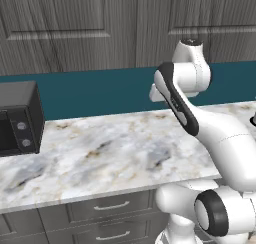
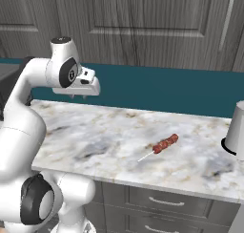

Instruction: Store the kebab skewer in the freezer for long-term storage. Close the freezer door after placing the cooked food.

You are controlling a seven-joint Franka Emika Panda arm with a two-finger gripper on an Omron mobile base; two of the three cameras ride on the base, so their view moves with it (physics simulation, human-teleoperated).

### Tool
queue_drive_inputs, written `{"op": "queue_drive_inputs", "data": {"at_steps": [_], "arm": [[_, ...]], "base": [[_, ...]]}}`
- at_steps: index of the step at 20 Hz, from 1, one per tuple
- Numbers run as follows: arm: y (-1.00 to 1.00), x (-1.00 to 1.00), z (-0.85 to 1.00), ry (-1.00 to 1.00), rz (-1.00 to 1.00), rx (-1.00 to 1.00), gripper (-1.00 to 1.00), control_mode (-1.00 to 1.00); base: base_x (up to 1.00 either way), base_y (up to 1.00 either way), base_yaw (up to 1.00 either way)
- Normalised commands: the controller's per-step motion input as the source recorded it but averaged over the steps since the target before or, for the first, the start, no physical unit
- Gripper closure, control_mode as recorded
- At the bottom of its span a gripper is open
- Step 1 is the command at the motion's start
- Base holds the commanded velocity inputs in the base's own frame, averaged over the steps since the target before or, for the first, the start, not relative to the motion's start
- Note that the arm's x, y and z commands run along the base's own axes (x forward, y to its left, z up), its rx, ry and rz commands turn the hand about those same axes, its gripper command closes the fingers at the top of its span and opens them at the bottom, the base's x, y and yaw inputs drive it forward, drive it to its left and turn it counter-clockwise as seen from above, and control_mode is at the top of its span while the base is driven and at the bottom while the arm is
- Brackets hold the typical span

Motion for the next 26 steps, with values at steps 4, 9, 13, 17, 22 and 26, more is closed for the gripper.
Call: {"op": "queue_drive_inputs", "data": {"at_steps": [4, 9, 13, 17, 22, 26], "arm": [[-0.27, -0.47, -0.03, -0.01, -0.05, 0.00, -1.00, -1.00], [-0.70, -0.19, -0.45, 0.02, -0.24, -0.05, -1.00, -1.00], [-0.86, 0.26, -0.35, 0.19, -0.19, -0.10, -1.00, -1.00], [-0.96, 0.19, -0.45, 0.26, -0.24, -0.05, -1.00, -1.00], [-0.78, 0.11, -0.58, 0.12, -0.30, 0.00, -1.00, -1.00], [-0.79, 0.17, -0.52, 0.04, -0.21, 0.00, -1.00, -1.00]], "base": [[0.00, 0.00, 0.00], [0.00, 0.00, 0.00], [0.00, 0.00, 0.00], [0.00, 0.00, 0.00], [0.00, 0.00, 0.00], [0.00, 0.00, 0.00]]}}
